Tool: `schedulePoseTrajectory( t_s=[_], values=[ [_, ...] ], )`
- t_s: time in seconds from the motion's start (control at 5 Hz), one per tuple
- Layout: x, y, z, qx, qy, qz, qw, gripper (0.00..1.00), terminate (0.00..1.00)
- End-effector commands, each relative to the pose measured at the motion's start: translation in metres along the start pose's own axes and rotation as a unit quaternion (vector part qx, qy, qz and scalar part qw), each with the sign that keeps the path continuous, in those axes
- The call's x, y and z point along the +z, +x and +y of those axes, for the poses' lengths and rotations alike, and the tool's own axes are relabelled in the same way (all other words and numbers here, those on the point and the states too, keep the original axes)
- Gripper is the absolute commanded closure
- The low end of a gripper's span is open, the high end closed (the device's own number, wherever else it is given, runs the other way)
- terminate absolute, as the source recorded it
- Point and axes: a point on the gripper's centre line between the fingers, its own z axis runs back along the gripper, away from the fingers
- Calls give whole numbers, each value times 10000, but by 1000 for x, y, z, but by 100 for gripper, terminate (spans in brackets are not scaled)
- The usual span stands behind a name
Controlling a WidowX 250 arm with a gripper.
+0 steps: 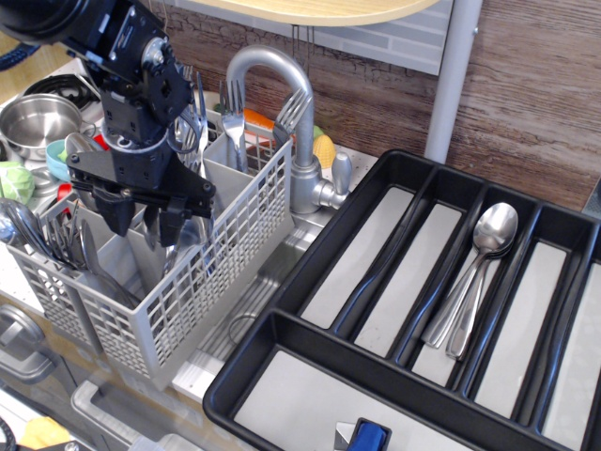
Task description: Put big spoon from basket to tray
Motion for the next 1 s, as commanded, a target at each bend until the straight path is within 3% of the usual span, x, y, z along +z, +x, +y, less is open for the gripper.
schedulePoseTrajectory(
  t_s=[0.0,0.2,0.4,0.6,0.8],
  values=[
    [11,7,5,-143,124,-51,9998,100,0],
    [36,9,17,-545,696,0,9961,100,0],
    [70,14,31,-1055,1413,87,9843,100,0],
    [112,19,30,-1333,1987,462,9699,100,0],
    [156,25,18,-1742,2610,894,9453,100,0]
  ],
)
